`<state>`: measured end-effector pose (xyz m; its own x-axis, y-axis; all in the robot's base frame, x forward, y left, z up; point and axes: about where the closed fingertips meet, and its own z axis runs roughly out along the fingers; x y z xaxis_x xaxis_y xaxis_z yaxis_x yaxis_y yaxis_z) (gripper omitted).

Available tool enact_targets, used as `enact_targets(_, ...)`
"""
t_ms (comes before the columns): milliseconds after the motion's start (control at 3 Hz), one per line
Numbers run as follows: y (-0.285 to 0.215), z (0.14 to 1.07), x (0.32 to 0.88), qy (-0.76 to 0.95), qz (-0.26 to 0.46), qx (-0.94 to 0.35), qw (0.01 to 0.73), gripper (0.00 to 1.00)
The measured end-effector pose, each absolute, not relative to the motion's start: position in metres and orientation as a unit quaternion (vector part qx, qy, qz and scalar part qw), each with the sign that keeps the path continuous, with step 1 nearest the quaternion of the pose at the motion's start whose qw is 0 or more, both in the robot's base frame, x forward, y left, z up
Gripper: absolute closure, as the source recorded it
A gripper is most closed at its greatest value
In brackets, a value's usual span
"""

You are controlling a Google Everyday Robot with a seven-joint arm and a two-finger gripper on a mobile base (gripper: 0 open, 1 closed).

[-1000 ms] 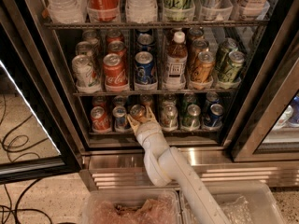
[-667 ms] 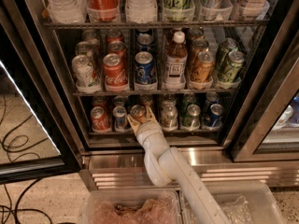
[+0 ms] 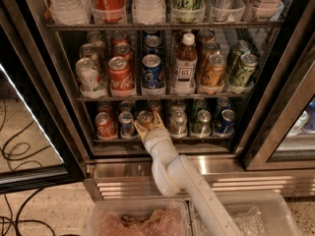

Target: Pick orange can from bottom shelf of fridge

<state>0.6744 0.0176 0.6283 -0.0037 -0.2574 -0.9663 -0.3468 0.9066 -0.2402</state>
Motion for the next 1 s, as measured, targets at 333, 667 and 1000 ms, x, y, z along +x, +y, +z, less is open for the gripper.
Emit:
enact_targets(333,0.0176,0.6283,0.6744,0.708,0.033,-0.213,0.673,1.0)
enact_targets(667,0.0176,0.6283,0.6744,0.708,0.033,-0.213,0.673,1.0)
enact_targets(1000,0.0136,0.6318,0.6719,0.709,0.037,-0.206,0.674,1.0)
